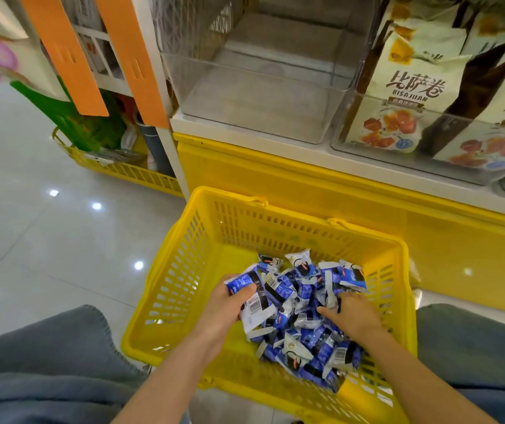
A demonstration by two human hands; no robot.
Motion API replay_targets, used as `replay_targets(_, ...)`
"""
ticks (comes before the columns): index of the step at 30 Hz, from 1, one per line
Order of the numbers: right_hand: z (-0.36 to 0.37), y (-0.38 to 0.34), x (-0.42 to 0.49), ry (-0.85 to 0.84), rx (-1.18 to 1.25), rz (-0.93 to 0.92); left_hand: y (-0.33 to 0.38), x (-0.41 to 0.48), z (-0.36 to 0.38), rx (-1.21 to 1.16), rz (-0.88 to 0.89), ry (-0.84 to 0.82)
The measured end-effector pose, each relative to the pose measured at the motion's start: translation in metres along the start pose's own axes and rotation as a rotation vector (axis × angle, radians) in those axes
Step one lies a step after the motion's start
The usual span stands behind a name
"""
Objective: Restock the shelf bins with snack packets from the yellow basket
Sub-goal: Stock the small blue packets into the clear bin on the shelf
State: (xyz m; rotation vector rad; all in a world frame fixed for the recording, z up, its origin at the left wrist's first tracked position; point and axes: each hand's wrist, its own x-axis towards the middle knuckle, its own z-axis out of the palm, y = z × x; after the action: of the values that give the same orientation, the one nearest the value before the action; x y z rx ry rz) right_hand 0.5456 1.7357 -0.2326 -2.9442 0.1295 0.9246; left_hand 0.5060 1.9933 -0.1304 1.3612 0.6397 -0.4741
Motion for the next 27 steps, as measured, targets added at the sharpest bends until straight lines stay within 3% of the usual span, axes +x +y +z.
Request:
replay_targets(4,-0.001,-0.011,-0.003,0.121,0.042,-0.003,-0.003,0.002,0.002,0.012,-0.024,0.005)
replay_targets(8,-0.016,-0.023,-0.016,0.236,0.407,-0.136,-0.006,0.006,0.008,0.004,-0.049,0.023)
replay_targets(10,-0.034,-0.037,-0.026,0.183,0.678,-0.136,-0.007,0.007,0.012,-0.003,-0.067,0.051)
replay_targets(13,-0.064,-0.058,-0.045,-0.063,1.129,-0.192,-0.007,0.008,0.014,0.003,-0.069,0.108)
replay_targets(15,-0.08,-0.067,-0.064,-0.122,1.278,-0.233,-0.005,0.006,0.015,-0.004,-0.048,0.133)
replay_targets(20,-0.104,-0.077,-0.106,0.286,0.969,-0.48,0.01,-0.012,0.022,-0.267,-0.159,-0.001)
replay_targets(24,-0.1,-0.081,-0.127,0.296,0.723,-0.72,0.013,-0.024,0.018,-0.458,-0.157,-0.188)
replay_targets(27,-0.09,-0.081,-0.133,0.282,0.572,-0.856,0.011,-0.032,0.011,-0.428,-0.054,-0.278)
